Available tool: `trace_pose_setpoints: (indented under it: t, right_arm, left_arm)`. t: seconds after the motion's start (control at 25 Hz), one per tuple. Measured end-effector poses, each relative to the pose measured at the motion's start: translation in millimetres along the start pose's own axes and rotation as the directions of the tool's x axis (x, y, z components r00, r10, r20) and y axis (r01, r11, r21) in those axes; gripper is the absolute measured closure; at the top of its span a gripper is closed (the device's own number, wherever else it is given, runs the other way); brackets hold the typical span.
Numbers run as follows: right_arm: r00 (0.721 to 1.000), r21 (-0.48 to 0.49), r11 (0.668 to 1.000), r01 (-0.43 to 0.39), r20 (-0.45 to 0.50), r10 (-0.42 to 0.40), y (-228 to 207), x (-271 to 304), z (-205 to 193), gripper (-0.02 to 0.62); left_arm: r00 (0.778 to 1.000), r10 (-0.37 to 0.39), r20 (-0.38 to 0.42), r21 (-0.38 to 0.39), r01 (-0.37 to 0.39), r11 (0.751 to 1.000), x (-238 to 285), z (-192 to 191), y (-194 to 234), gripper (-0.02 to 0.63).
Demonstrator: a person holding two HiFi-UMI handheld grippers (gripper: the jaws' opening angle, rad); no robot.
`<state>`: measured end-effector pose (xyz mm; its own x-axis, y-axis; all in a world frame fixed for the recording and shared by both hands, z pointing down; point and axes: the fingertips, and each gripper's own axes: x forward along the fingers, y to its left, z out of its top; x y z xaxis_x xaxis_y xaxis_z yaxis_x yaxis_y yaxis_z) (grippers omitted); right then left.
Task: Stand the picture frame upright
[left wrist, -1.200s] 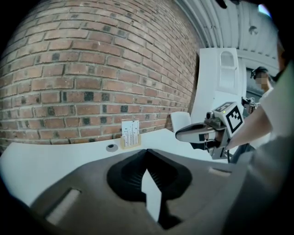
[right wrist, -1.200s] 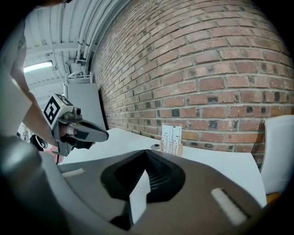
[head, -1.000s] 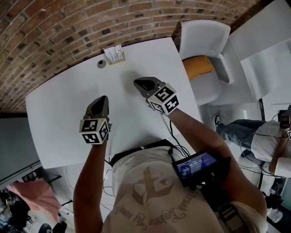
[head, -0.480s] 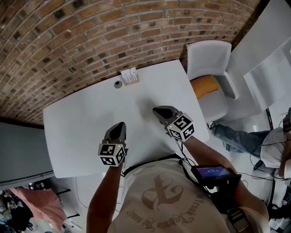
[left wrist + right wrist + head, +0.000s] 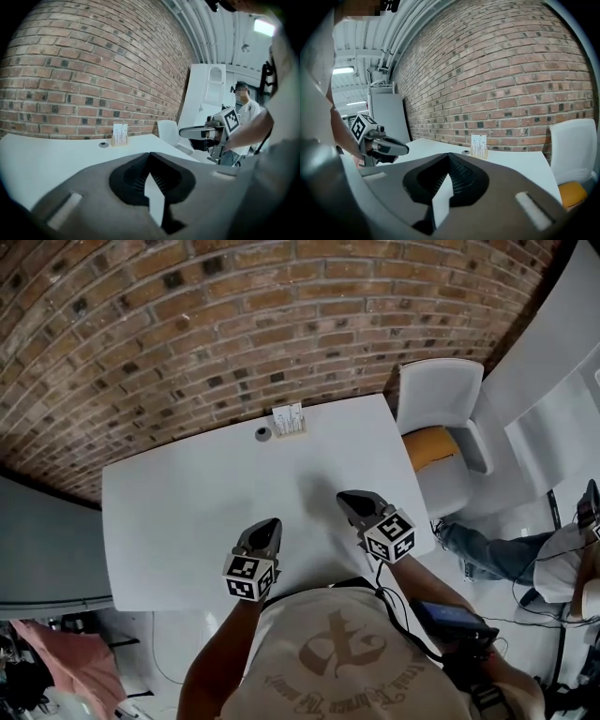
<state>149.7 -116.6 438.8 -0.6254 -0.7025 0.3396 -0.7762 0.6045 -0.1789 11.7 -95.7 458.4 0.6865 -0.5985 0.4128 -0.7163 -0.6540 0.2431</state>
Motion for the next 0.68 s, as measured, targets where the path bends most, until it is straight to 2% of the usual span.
trace_pose_setpoints:
  t: [0.36, 0.68]
  right_arm:
    - [0.999, 0.027, 0.999, 0.03, 0.018, -0.03, 3, -8, 1, 0.588]
    - [1.0, 0.05, 0.999, 0.018, 0.015, -0.018, 4, -12, -8, 0.588]
  left_arm:
    - [0.999, -0.035, 0.001, -0.002, 0.035, 0.999, -3, 4, -8, 0.603]
    - [1.0, -0.014, 0.019, -0.051, 0.015, 0.999, -3, 4, -1, 0.603]
